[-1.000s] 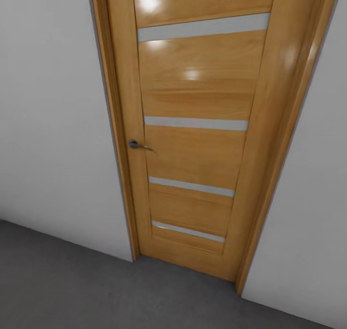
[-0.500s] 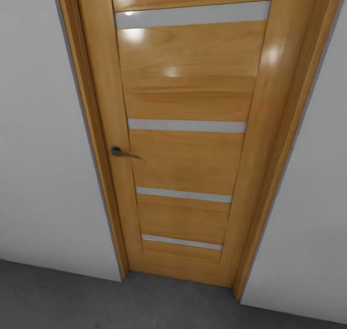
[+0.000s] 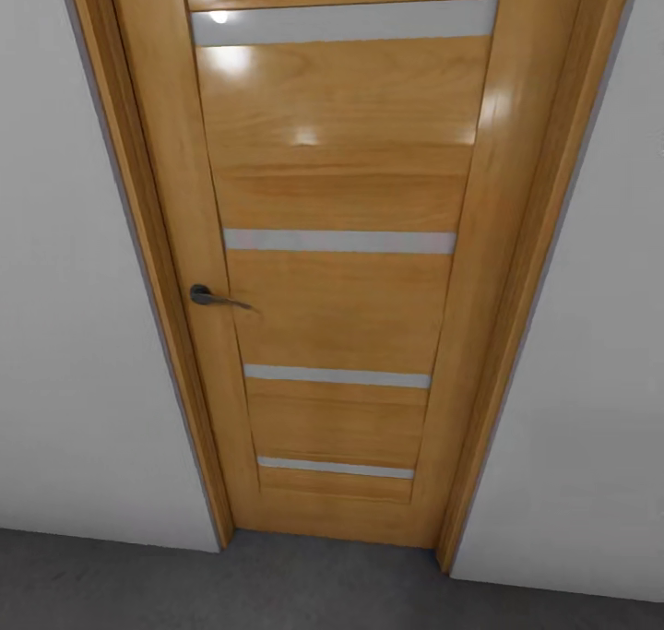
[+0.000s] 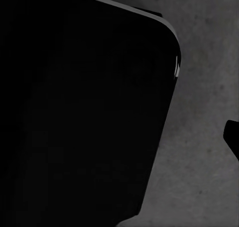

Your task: Move the two storage containers from the living room to the garage. In the garage, place one container on the floor and stack the other container on top of it (either order is fine).

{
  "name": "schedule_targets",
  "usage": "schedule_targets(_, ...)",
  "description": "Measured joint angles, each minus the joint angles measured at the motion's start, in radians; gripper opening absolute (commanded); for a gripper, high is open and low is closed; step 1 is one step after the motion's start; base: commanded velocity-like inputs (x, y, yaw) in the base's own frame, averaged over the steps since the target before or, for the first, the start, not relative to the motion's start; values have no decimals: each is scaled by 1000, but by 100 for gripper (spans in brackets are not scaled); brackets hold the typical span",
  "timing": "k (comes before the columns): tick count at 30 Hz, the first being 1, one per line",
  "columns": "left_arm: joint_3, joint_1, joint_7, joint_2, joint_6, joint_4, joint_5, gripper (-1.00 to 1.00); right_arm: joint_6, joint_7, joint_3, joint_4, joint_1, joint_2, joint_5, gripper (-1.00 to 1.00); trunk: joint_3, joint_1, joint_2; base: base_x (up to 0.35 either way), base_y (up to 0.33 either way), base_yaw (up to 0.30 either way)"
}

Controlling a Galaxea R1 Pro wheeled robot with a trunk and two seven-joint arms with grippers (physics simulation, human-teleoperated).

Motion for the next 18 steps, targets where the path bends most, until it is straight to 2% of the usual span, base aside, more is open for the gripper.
schedule_targets(11,0,0,0,0,0,0,0,100,0,0,5,0,0,-2,2,100,0,0,0,2,3,-2)
schedule_targets(18,0,0,0,-1,0,0,0,100,0,0,2,0,0,-4,1,100,0,0,0,84,239,0)
